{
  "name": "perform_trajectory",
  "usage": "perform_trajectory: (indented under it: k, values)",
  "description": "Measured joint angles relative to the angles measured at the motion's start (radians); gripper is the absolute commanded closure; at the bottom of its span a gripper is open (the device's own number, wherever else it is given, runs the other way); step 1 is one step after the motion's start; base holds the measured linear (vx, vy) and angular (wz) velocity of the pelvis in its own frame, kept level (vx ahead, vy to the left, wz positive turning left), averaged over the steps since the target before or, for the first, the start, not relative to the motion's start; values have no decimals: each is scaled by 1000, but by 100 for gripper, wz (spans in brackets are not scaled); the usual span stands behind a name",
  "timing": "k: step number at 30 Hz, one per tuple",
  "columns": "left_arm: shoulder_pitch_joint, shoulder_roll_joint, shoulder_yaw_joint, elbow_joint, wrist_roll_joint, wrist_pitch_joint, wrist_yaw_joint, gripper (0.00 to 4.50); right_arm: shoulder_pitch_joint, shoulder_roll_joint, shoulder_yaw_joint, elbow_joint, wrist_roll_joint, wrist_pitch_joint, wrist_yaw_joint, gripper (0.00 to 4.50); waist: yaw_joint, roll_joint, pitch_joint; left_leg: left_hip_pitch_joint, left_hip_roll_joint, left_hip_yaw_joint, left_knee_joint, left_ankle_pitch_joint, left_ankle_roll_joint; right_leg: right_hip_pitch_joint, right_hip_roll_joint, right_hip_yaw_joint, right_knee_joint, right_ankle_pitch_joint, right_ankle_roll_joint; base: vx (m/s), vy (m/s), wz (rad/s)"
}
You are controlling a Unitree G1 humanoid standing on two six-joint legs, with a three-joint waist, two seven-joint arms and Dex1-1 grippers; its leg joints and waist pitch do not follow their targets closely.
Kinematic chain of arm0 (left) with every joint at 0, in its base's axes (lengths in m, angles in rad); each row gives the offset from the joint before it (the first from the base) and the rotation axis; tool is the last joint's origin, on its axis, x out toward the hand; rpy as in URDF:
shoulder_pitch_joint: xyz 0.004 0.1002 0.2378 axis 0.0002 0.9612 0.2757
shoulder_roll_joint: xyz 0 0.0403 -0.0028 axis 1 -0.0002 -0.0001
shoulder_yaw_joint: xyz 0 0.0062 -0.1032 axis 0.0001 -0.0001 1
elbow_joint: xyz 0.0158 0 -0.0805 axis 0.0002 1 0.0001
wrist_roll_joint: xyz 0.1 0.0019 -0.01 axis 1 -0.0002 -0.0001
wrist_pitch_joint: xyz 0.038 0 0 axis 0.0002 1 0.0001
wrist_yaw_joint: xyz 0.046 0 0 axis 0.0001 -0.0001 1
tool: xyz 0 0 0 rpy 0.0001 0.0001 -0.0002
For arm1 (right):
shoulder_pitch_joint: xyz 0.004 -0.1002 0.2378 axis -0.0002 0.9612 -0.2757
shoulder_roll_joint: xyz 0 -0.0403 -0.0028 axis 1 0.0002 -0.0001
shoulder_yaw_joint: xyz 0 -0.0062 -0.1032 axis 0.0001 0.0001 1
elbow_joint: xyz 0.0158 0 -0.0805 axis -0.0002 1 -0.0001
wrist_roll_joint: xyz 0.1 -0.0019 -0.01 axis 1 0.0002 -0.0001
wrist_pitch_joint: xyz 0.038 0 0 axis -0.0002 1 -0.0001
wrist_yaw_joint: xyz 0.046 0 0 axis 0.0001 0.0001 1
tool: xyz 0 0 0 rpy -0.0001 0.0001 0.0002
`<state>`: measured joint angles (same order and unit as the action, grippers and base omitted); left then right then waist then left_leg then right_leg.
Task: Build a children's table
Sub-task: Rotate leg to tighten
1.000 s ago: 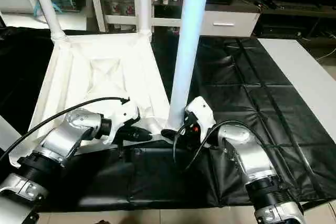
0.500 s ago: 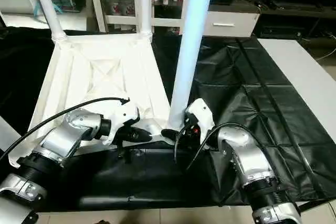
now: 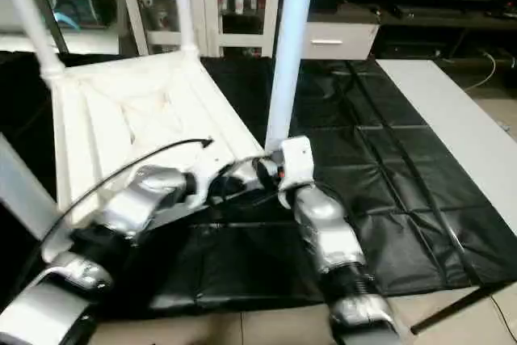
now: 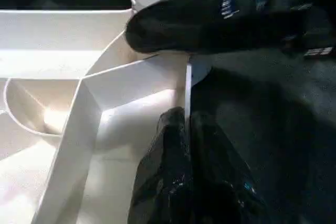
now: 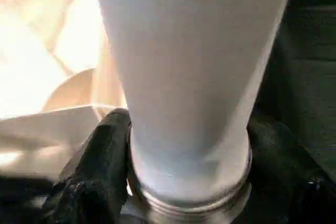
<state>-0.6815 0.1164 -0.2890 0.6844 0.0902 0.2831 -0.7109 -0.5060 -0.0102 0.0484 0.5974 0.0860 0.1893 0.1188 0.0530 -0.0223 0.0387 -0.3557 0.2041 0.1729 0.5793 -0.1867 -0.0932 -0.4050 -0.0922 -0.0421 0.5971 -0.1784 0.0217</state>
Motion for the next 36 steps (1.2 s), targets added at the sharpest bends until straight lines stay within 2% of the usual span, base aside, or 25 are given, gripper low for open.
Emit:
perform_trajectory:
  k: [3, 5, 7, 11, 12, 13, 15, 17, 20, 22, 24, 27, 30, 36]
  values:
    - [-20, -32, 3, 38, 6, -17, 61, 450, -45, 50, -18, 51, -18, -1, -165, 177, 0, 1, 0, -1, -1, 0, -1, 0, 0, 0, 0, 2, -2, 2, 0, 0, 0, 0]
    - [-30, -42, 6, 57, 12, -28, 67, 450, -47, 67, -23, 55, -24, -12, -217, 177, 2, 2, 0, -1, -2, 0, -1, 0, 0, 0, 0, 2, -2, 4, 1, 0, 0, 0]
    - [-37, -47, 8, 69, 14, -39, 67, 450, -46, 77, -32, 60, -36, -35, -234, 177, 4, 7, -1, -2, -2, 1, -1, 0, 0, 0, 0, 4, -2, 9, 3, 0, 0, 0]
    - [-39, -45, 4, 73, 19, -59, 66, 450, -29, 77, -47, 59, -38, -85, -202, 177, 12, 9, -1, -2, -2, 1, -7, 0, 0, -1, 0, 2, -2, 9, 2, 0, 0, 0]
    - [-38, -40, -1, 69, 21, -63, 62, 450, -18, 74, -49, 48, -36, -92, -192, 142, 14, 10, -1, -2, -2, 1, -8, 0, 0, -1, 0, 2, -2, 9, 2, 0, 0, 0]
    - [-31, -35, -6, 56, 22, -66, 53, 450, 1, 68, -49, 24, -34, -96, -175, 142, 17, 11, -1, -3, -1, 1, -8, 0, 0, -1, 0, 2, -3, 9, 2, 0, 0, 0]
    - [-21, -20, -13, 33, 21, -72, 31, 450, 25, 58, -42, -9, -20, -102, -153, 105, 18, 14, 1, -3, -1, 2, -8, 0, 0, -2, 0, 2, -3, 9, 2, 0, 0, 0]
    - [-3, 6, -9, 5, 20, -76, 15, 450, 35, 40, -35, -51, -2, -94, -95, 98, 13, 16, 2, -4, -1, 2, -8, 1, -1, -3, 0, 3, -3, 9, 2, 0, 0, 0]
    - [20, 37, -2, -30, 11, -71, -21, 450, 34, -3, -26, -151, 42, -77, 30, 60, 4, 16, 2, -3, 0, 2, -8, 1, -1, -2, 1, 3, -3, 9, 2, 0, 0, 0]
    - [42, 63, -3, -69, 0, -64, -61, 450, 49, -68, 5, -214, 62, -50, 157, 49, 3, 16, 2, -2, 0, 2, -8, 1, -1, -2, 1, 2, -4, 9, 2, 0, 0, 0]
    - [64, 98, -8, -113, -14, -53, -121, 450, 108, -161, 50, -282, 95, -11, 324, 36, 6, 12, 2, -4, 1, 2, -10, 1, -1, -1, 2, 2, -4, 7, 2, 0, 0, 0]
    - [92, 148, -15, -160, -33, -43, -200, 450, 161, -251, 79, -297, 119, 39, 492, 8, 5, 10, 2, -6, 1, 3, -10, 1, -1, -2, 2, 3, -4, 6, 2, 0, 0, 0]
    - [118, 206, -30, -225, -49, -16, -298, 450, 156, -320, 128, -299, 114, 34, 624, 3, 4, 9, 1, -8, 1, 3, -9, 1, -1, -3, 2, 2, -4, 6, 1, 0, 0, 0]
    - [152, 256, -69, -325, -84, 37, -436, 450, 137, -344, 152, -299, 118, 28, 741, 3, 20, 9, 1, -8, 1, 5, -8, 0, 0, -4, 1, 0, -4, 4, -2, 0, 0, 0]
